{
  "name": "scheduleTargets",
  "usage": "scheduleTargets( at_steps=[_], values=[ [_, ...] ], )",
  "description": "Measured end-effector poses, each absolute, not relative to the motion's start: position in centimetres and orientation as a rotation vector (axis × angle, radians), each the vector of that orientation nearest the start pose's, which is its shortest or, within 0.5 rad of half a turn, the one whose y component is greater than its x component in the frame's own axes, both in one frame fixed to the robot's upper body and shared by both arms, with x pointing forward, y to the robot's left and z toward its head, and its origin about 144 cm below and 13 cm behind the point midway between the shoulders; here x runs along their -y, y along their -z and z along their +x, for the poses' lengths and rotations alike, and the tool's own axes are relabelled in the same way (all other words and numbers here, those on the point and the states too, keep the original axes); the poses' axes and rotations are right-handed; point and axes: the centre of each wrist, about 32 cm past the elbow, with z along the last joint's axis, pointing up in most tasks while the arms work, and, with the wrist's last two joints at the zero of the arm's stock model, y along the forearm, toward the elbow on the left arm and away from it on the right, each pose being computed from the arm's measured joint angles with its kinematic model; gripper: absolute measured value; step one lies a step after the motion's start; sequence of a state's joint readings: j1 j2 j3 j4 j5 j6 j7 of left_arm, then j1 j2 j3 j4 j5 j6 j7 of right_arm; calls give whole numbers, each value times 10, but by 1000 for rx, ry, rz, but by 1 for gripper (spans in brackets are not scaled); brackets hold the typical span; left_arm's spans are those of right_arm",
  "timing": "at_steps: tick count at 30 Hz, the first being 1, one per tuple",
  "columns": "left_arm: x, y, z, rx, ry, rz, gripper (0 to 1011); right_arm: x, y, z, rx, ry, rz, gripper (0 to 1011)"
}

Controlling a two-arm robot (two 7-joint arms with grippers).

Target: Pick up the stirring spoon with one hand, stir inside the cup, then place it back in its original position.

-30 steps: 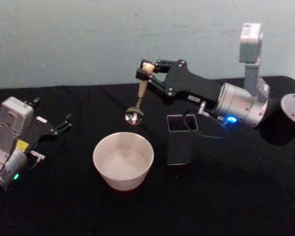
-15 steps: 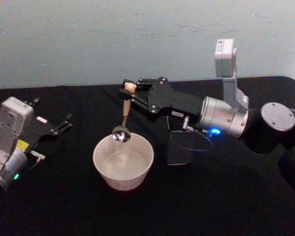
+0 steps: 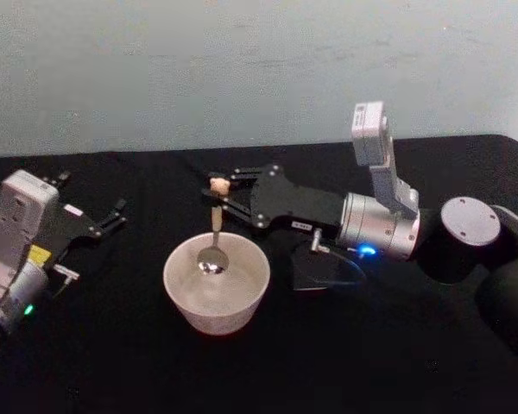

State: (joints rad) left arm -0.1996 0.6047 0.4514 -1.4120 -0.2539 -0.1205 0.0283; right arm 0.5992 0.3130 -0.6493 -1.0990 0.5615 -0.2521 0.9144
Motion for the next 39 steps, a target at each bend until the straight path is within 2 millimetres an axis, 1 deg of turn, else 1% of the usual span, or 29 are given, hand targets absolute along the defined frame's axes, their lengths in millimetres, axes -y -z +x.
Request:
scheduleTargets(
  at_steps=[13, 29, 39],
  values=[
    [-310, -1140, 489, 285, -1248, 304, 1001, 197, -1165, 589, 161, 271, 38, 213],
    [-310, -1140, 489, 285, -1248, 304, 1001, 200, -1162, 586, 170, 293, 20, 213],
    [-310, -1140, 489, 285, -1248, 304, 1001, 209, -1164, 579, 172, 318, 19, 213]
  ],
)
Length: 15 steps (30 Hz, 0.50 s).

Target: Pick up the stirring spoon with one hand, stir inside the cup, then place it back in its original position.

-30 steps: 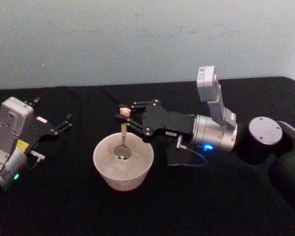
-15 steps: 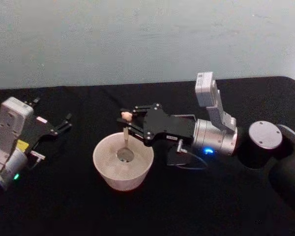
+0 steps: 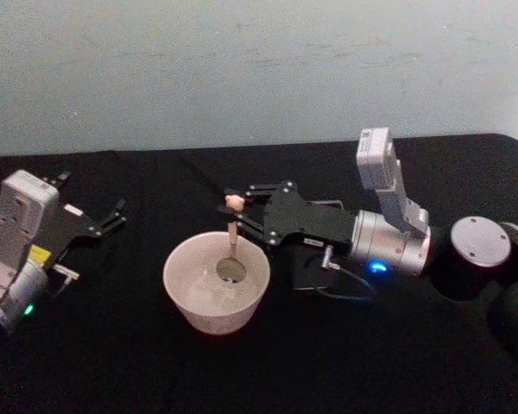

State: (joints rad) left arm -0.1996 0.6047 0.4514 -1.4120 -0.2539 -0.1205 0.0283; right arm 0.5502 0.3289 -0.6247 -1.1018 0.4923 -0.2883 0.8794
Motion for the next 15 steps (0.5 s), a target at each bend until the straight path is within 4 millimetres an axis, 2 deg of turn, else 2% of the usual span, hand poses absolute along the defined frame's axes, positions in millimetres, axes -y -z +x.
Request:
scheduleTargets(
  at_steps=[15],
  values=[
    [-310, -1140, 489, 285, -1248, 304, 1001, 222, -1164, 555, 153, 320, 27, 213]
  ],
)
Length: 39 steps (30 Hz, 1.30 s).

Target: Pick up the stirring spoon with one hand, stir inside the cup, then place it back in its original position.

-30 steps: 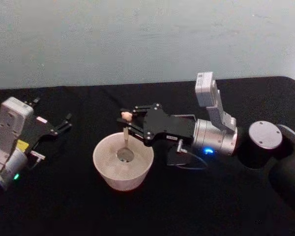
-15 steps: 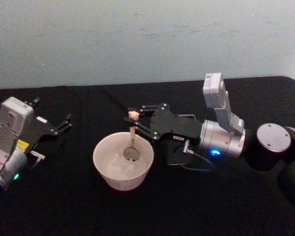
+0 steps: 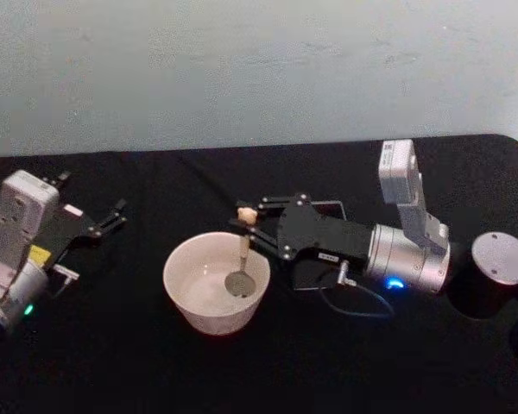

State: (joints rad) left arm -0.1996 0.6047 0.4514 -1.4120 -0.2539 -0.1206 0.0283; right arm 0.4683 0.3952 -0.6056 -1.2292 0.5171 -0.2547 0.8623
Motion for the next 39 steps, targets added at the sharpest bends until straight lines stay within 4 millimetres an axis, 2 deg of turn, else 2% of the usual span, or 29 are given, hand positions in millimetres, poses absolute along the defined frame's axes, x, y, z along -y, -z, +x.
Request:
scheduleTargets(
  at_steps=[12, 26, 39],
  values=[
    [-310, -1140, 489, 285, -1248, 304, 1001, 203, -1161, 549, 133, 248, 30, 214],
    [-310, -1140, 489, 285, -1248, 304, 1001, 178, -1159, 572, 147, 239, 39, 214],
    [-310, -1140, 489, 285, -1248, 304, 1001, 187, -1157, 585, 168, 305, 10, 213]
  ],
)
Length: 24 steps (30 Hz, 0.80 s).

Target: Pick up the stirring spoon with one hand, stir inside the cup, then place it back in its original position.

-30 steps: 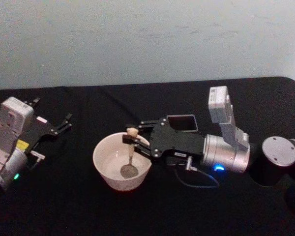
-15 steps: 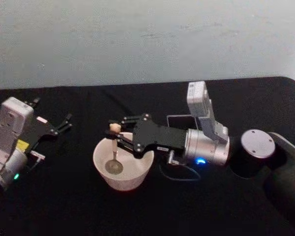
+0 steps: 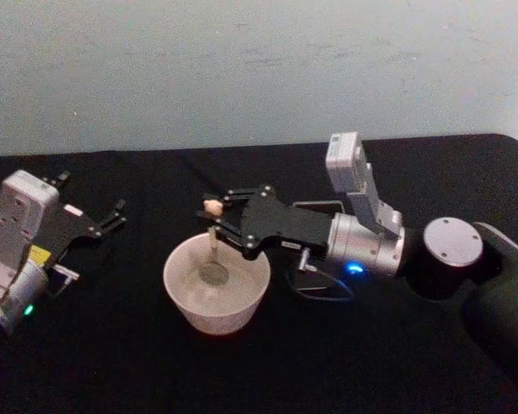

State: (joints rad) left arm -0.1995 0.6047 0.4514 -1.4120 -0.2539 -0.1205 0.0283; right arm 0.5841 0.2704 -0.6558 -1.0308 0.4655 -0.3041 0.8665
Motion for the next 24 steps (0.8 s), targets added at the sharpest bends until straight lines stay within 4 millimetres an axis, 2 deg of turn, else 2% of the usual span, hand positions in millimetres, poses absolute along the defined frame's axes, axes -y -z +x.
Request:
scheduleTargets(
  at_steps=[24],
  values=[
    [-310, -1140, 489, 285, -1248, 304, 1001, 215, -1160, 565, 166, 348, 11, 213]
  ],
)
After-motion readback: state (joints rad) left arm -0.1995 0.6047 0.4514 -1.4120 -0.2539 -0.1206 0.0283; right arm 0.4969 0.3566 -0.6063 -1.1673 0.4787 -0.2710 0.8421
